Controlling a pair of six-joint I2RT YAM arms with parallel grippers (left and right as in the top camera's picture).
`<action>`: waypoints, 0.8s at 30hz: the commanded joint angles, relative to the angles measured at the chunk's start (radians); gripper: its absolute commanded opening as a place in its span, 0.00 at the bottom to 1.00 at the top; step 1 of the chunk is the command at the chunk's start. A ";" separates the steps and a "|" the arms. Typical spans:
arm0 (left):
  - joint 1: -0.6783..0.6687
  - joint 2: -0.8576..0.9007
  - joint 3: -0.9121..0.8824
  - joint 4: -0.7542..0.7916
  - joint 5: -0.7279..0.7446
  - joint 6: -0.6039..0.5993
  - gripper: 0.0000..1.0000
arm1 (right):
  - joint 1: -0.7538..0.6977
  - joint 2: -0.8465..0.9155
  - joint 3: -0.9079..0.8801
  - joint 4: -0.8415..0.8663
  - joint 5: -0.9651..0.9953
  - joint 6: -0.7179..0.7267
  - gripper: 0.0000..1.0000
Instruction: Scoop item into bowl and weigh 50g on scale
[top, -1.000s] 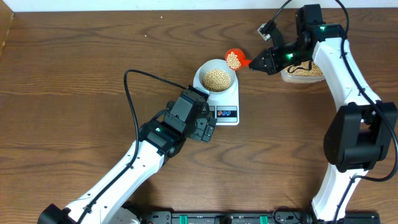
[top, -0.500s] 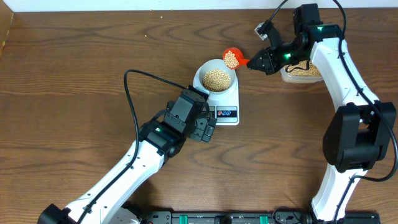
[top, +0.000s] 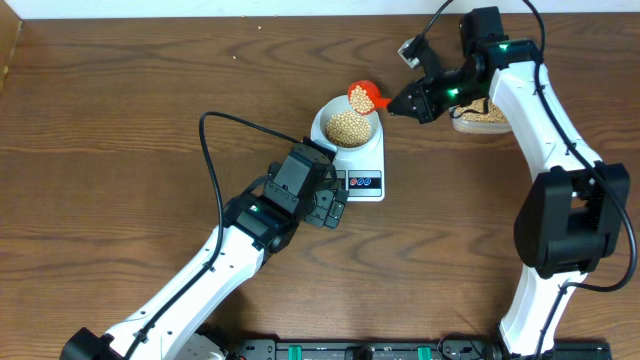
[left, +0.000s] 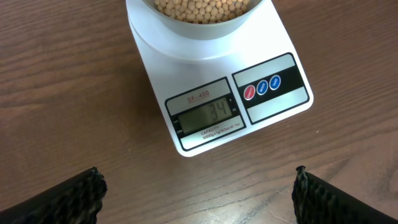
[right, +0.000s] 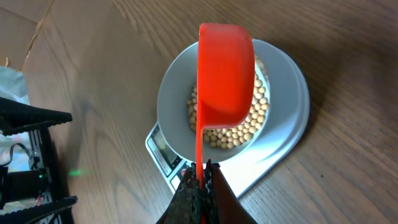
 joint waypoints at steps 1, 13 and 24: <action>0.005 0.003 -0.010 0.000 -0.009 -0.002 0.98 | 0.026 -0.021 0.027 -0.001 -0.015 0.003 0.01; 0.005 0.003 -0.010 0.000 -0.009 -0.002 0.98 | 0.074 -0.021 0.027 0.002 0.106 -0.023 0.01; 0.005 0.003 -0.010 0.000 -0.009 -0.002 0.98 | 0.079 -0.021 0.027 0.002 0.126 -0.023 0.01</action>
